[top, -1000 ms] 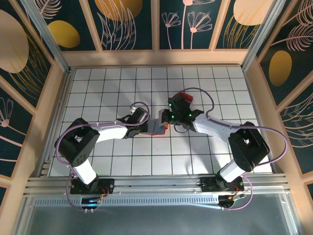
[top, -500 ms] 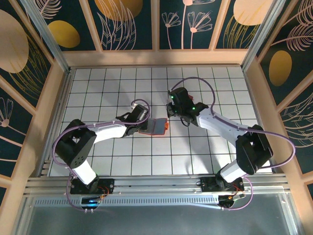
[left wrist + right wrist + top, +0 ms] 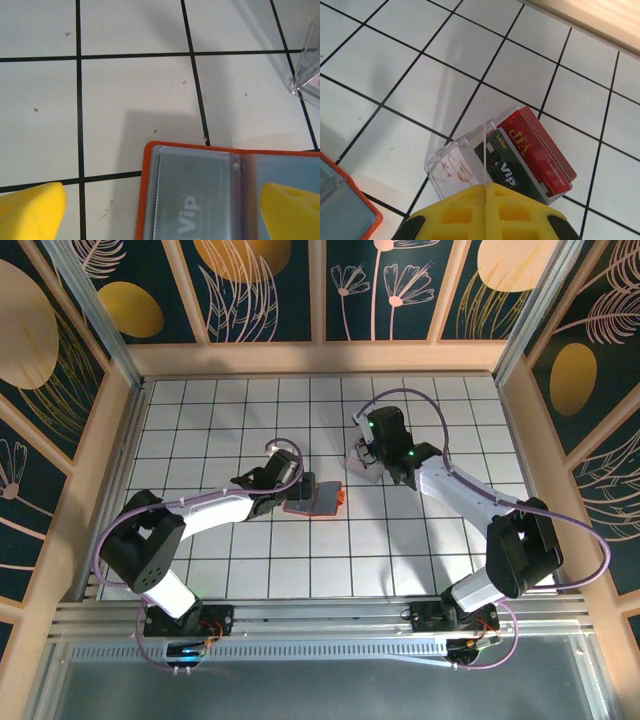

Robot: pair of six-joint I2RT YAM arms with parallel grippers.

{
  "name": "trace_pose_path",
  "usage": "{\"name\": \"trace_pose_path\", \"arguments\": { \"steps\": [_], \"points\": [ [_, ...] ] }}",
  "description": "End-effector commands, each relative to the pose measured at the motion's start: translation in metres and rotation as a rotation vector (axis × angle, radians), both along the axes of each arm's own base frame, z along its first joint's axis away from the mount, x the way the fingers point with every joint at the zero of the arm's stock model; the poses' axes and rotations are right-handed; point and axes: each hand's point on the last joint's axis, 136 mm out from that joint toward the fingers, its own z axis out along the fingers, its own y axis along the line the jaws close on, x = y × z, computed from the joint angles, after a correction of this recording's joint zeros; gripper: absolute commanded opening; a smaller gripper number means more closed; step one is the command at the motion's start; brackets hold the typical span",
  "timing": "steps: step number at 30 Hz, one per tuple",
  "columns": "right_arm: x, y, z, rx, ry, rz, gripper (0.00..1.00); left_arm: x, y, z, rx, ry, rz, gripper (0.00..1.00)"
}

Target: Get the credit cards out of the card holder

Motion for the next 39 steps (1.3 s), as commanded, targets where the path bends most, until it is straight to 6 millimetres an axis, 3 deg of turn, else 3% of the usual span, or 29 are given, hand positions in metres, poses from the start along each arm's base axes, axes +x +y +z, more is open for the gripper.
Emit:
{"name": "trace_pose_path", "arguments": {
  "steps": [1,11,13,20,39],
  "points": [
    [0.005,0.013,0.007,-0.021,-0.038,0.106,0.0,0.003,0.005,0.014,-0.006,-0.024,0.02,0.99],
    [-0.002,0.018,-0.022,-0.068,0.048,0.171,0.0,0.003,0.011,0.017,-0.002,-0.035,0.048,0.99],
    [0.004,0.007,-0.024,-0.073,0.054,0.15,0.0,0.004,0.011,0.018,-0.001,-0.037,0.051,0.99],
    [0.006,0.0,-0.033,-0.079,0.078,0.157,0.0,0.005,0.01,0.017,0.006,-0.032,0.051,0.99],
    [-0.002,-0.003,-0.062,-0.089,0.179,0.195,0.0,0.006,0.013,0.013,0.021,-0.025,0.058,0.99]
  ]
}}
